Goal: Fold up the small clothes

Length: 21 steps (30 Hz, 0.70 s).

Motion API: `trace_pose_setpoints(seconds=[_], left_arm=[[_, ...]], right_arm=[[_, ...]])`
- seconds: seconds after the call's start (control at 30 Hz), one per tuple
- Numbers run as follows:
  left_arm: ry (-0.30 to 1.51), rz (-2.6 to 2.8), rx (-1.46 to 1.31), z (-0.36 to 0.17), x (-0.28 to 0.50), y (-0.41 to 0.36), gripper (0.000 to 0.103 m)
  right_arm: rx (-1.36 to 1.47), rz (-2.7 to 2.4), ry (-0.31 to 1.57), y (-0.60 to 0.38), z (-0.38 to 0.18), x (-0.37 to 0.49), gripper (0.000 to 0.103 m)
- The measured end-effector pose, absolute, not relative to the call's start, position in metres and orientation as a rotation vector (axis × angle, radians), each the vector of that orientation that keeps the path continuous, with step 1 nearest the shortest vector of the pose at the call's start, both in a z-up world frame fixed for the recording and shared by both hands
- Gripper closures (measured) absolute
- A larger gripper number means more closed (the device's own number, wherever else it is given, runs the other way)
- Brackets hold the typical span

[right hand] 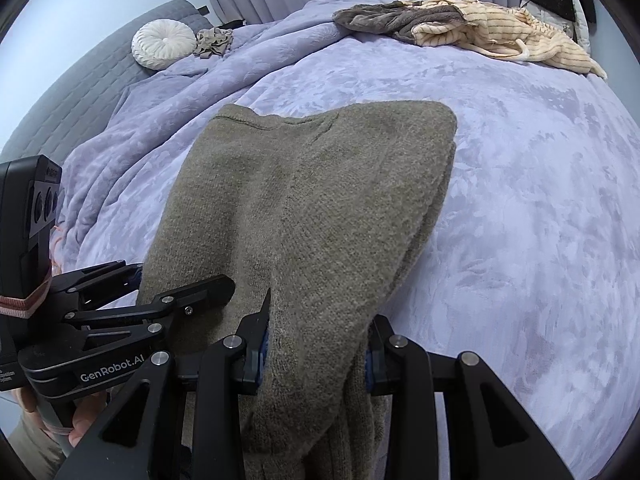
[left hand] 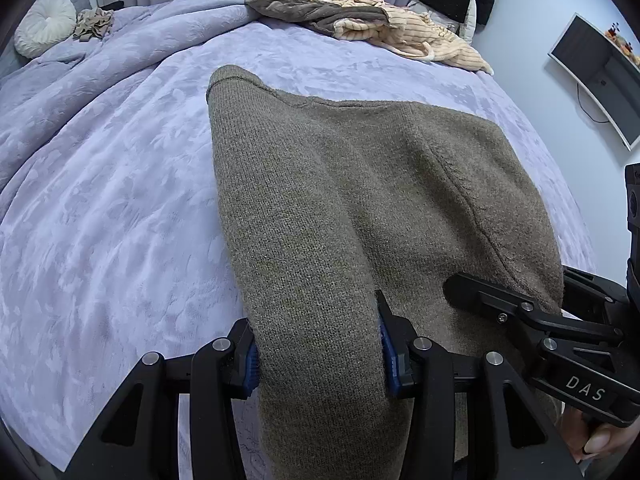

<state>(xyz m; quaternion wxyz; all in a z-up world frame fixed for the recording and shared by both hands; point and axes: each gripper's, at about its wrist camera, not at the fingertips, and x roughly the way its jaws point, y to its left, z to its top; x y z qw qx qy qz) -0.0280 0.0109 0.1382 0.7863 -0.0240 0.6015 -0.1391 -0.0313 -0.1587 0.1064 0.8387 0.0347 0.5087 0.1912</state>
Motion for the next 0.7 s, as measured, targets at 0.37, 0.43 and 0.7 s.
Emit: trace_pose_setpoints(seconds=[0.37,0.43,0.7], left_arm=[[1.281,-0.298,-0.042,0.151,-0.054,0.013,0.055],[1.278,-0.298,-0.038,0.152,-0.057,0.012,0.055],[1.270,-0.296,-0.034,0.155,-0.071,0.012,0.055]], right_arm=[[0.056,0.418,1.055,-0.157,0.112,-0.055,0.067],[0.057,0.421,1.052,-0.158,0.113,-0.058,0.067],[0.054,0.430,1.044,-0.159,0.112,-0.071,0.067]])
